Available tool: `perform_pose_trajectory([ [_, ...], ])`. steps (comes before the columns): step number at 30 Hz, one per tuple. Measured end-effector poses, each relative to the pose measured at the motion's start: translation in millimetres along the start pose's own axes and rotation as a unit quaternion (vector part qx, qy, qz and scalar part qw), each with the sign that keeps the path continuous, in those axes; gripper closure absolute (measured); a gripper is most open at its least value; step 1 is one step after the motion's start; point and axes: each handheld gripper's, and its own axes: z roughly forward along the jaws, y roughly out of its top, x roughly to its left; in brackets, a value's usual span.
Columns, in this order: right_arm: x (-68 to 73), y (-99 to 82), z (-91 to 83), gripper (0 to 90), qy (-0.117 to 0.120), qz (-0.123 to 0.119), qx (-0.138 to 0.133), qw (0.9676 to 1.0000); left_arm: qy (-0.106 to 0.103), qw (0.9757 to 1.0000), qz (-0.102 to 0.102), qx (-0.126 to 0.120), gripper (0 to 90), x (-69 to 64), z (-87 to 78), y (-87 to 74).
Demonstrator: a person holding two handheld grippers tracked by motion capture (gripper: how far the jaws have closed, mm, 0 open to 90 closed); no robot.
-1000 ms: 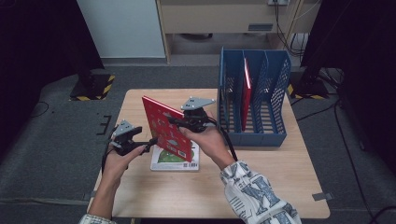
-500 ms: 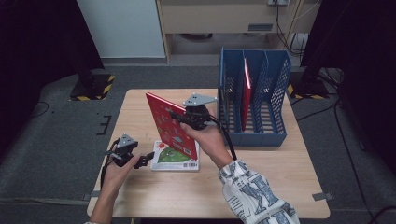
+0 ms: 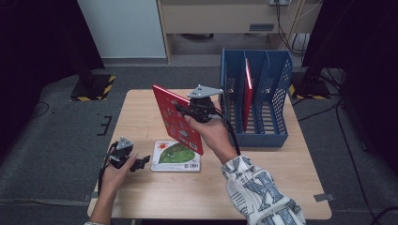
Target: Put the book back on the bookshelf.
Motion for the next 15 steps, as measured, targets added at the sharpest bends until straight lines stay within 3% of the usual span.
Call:
perform_pose_trajectory([
  [15,-3.1,0.3,-3.1,79.4,-0.003,0.004,0.004,1.0000,0.020,0.9995,-0.015,0.019,6.0,5.8,2.5,-6.5],
])
